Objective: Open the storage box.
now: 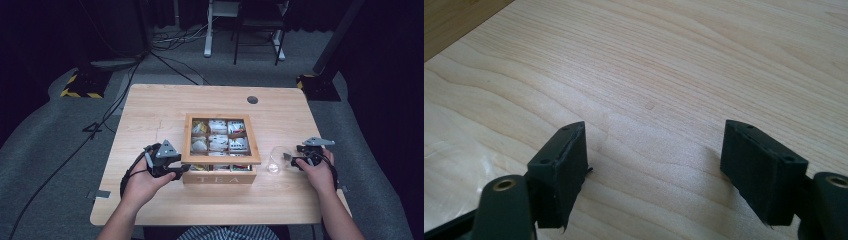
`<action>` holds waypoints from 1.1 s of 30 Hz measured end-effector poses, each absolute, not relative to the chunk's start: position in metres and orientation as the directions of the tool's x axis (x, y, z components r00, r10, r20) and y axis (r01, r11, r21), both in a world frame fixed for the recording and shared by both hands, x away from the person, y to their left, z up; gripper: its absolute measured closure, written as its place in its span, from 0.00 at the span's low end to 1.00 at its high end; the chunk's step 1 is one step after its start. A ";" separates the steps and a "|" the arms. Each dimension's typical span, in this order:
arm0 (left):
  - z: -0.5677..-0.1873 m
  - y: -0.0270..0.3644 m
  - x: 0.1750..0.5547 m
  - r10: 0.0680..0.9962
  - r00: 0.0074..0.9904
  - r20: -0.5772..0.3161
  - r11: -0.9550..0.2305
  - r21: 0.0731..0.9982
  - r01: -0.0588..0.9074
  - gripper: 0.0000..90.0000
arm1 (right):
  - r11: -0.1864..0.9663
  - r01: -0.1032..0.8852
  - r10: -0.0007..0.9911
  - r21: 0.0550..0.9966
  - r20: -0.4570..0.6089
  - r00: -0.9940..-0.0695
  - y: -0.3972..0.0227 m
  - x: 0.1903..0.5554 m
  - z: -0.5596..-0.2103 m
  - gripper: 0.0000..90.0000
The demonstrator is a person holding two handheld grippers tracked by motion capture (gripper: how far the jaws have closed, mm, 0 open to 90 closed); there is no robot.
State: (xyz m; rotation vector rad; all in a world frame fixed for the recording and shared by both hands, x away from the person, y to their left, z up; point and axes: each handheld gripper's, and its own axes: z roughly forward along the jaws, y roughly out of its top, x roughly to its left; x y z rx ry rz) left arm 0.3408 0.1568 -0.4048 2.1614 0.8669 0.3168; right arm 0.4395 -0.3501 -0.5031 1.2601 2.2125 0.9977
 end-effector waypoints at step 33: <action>-0.393 0.146 0.335 0.780 0.623 0.048 -0.360 0.850 0.385 0.46 | 0.348 0.566 0.857 0.747 -0.008 -0.515 -0.348 0.438 -0.503 0.29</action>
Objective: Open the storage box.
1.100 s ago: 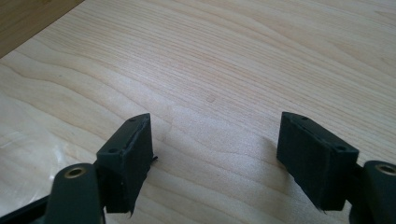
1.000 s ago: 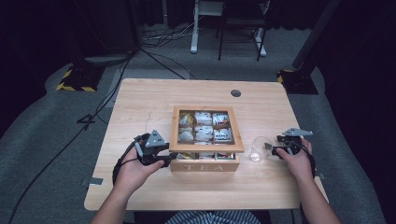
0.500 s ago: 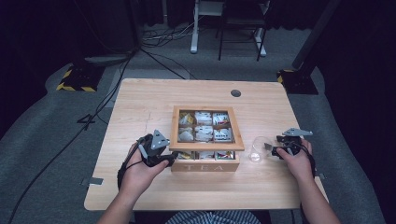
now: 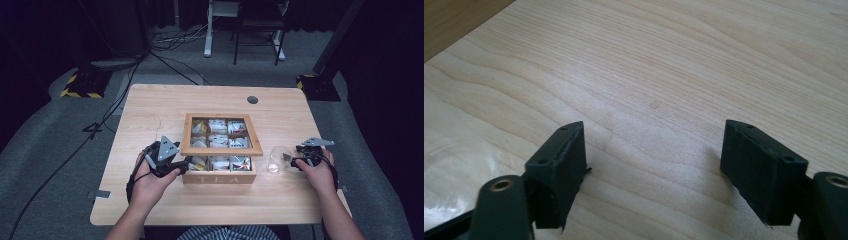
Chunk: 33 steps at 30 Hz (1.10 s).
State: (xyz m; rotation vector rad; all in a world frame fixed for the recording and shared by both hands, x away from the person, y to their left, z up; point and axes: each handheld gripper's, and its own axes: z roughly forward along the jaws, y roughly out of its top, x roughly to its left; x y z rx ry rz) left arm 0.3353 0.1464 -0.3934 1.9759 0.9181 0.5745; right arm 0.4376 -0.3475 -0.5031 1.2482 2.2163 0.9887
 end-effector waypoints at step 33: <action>-0.378 0.143 0.365 0.775 0.628 0.063 -0.341 0.879 0.332 0.44 | 0.205 0.554 0.892 0.807 0.079 -0.445 -0.365 0.384 -0.461 0.49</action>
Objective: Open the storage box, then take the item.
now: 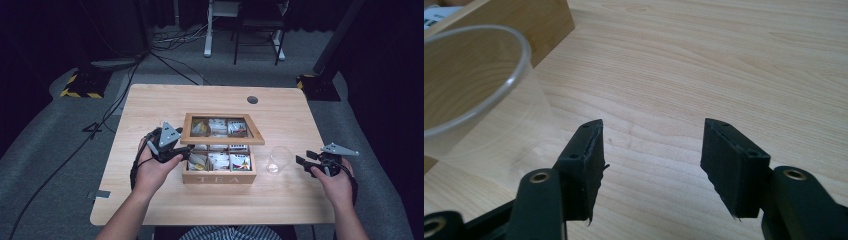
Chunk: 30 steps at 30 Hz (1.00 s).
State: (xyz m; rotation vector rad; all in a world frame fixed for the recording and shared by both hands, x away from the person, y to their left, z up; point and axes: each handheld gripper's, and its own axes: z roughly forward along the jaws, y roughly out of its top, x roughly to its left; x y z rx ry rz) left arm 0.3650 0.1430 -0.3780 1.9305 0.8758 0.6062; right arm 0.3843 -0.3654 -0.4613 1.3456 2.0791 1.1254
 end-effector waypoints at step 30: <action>-0.371 0.143 0.368 0.773 0.633 0.043 -0.326 0.882 0.339 0.43 | 0.198 0.529 0.873 0.825 0.096 -0.478 -0.346 0.346 -0.393 0.53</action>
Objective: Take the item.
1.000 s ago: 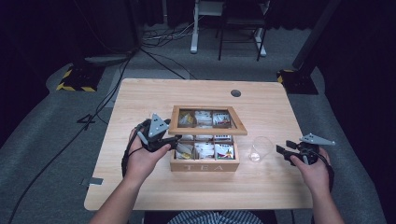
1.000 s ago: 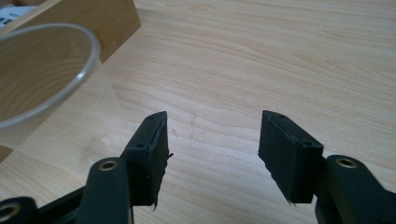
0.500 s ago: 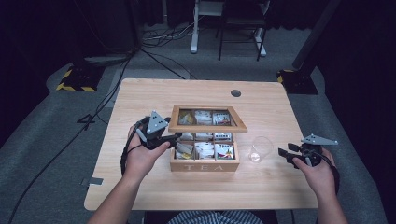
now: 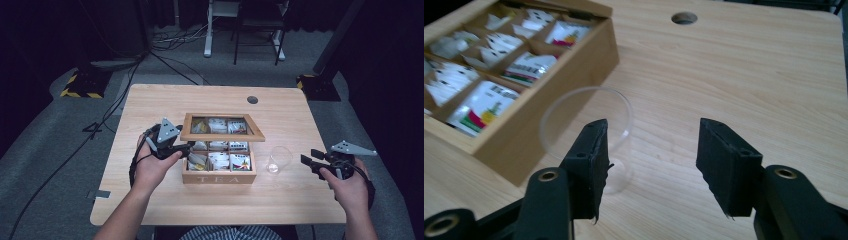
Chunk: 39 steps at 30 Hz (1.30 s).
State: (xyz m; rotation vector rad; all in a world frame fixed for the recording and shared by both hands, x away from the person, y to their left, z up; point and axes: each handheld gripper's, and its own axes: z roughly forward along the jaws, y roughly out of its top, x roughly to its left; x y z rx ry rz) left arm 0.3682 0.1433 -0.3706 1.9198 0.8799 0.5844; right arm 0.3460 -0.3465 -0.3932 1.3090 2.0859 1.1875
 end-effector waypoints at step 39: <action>-0.366 0.140 0.380 0.765 0.639 0.080 -0.357 0.879 0.318 0.39 | 0.318 0.388 0.632 0.865 0.111 -0.767 -0.150 0.353 -0.383 0.59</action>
